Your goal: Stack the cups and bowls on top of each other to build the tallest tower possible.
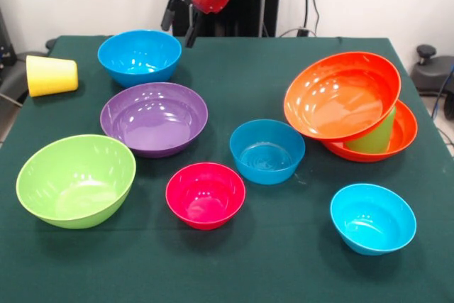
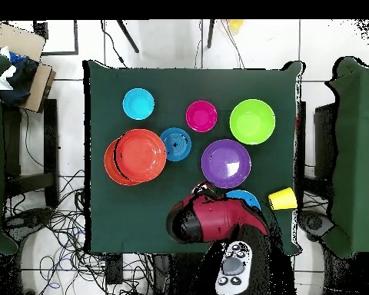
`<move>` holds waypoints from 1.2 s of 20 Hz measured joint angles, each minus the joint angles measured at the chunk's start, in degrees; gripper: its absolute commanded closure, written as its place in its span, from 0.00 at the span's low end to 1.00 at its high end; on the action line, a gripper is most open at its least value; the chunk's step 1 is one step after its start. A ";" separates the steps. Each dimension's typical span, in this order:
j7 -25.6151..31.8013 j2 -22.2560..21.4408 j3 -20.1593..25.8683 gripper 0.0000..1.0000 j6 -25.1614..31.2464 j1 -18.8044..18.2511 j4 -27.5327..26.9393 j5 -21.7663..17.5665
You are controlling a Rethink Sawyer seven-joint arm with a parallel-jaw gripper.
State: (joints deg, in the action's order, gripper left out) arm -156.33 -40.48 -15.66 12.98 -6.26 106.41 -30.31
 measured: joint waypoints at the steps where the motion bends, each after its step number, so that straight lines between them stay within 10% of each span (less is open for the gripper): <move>1: 0.00 -0.22 0.29 0.00 0.00 -0.60 0.11 -0.43; 10: 0.00 -2.09 2.82 0.00 0.00 -6.08 0.62 -4.48; 24: 0.00 -2.06 3.41 0.00 0.00 -5.02 0.64 -5.70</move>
State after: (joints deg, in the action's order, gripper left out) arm -156.33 -42.54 -12.25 12.98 -11.28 107.05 -36.00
